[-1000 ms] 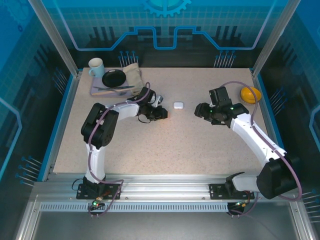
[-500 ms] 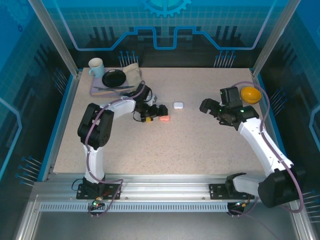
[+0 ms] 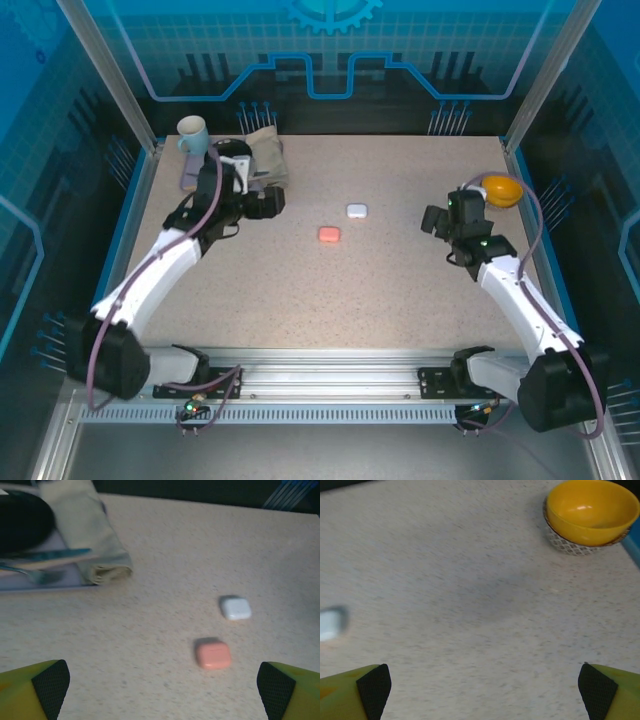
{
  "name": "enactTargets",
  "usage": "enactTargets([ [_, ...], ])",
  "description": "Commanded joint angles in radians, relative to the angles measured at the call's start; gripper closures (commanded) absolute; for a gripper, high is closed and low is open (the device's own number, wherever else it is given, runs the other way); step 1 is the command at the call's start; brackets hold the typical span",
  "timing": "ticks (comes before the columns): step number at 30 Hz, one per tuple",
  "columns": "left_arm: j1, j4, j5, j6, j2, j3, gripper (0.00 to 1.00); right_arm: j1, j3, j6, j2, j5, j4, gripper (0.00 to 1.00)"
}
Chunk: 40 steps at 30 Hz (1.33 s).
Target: Insert wireless bluetooth earbuds into charging case
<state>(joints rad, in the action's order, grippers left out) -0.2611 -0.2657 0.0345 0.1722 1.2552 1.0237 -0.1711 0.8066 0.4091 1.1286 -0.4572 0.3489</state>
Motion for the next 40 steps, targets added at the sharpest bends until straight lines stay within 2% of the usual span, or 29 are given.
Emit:
enactTargets([
  [1, -0.003, 0.227, 0.167, -0.182, -0.072, -0.179, 0.01, 0.001, -0.109, -0.179, 0.022, -0.132, -0.293, 0.00],
  [5, 0.009, 0.443, 0.204, -0.282, -0.120, -0.373, 0.01, 0.002, -0.254, -0.261, 0.086, -0.132, -0.597, 0.00],
  [9, 0.023, 0.709, 0.250, -0.308, -0.073, -0.538, 0.01, 0.000, -0.359, -0.342, 0.192, -0.074, -0.868, 0.00],
  [10, 0.029, 0.779, 0.247, -0.307, -0.050, -0.572, 0.01, -0.005, -0.359, -0.358, 0.211, -0.071, -0.893, 0.00],
  [13, 0.054, 0.891, 0.224, -0.325, 0.030, -0.612, 0.01, 0.011, -0.424, -0.408, 0.243, 0.064, -1.090, 0.00],
  [15, 0.100, 0.972, 0.164, -0.307, 0.082, -0.641, 0.01, 0.027, -0.471, -0.410, 0.310, 0.130, -1.242, 0.00],
  [17, 0.160, 1.036, 0.112, -0.256, 0.125, -0.667, 0.01, 0.033, -0.473, -0.431, 0.384, 0.171, -1.313, 0.00],
  [19, 0.208, 1.095, 0.056, -0.219, 0.175, -0.675, 0.01, 0.075, -0.397, -0.408, 0.374, 0.267, -1.144, 0.00],
  [21, 0.228, 1.130, 0.022, -0.208, 0.244, -0.661, 0.01, 0.115, -0.387, -0.388, 0.371, 0.337, -1.118, 0.00],
  [22, 0.231, 1.141, 0.024, -0.211, 0.275, -0.642, 0.01, 0.111, -0.389, -0.391, 0.375, 0.331, -1.128, 0.00],
  [23, 0.248, 1.040, 0.007, -0.190, 0.254, -0.609, 0.01, 0.108, -0.386, -0.392, 0.372, 0.328, -1.122, 0.00],
  [30, 0.269, 1.051, -0.014, -0.169, 0.263, -0.609, 0.01, 0.098, -0.387, -0.403, 0.375, 0.318, -1.123, 0.00],
  [33, 0.269, 1.046, -0.013, -0.169, 0.262, -0.606, 0.01, 0.108, -0.372, -0.413, 0.378, 0.371, -1.101, 0.00],
  [40, 0.270, 1.046, -0.012, -0.169, 0.263, -0.605, 0.01, 0.111, -0.376, -0.413, 0.376, 0.386, -1.106, 0.00],
])
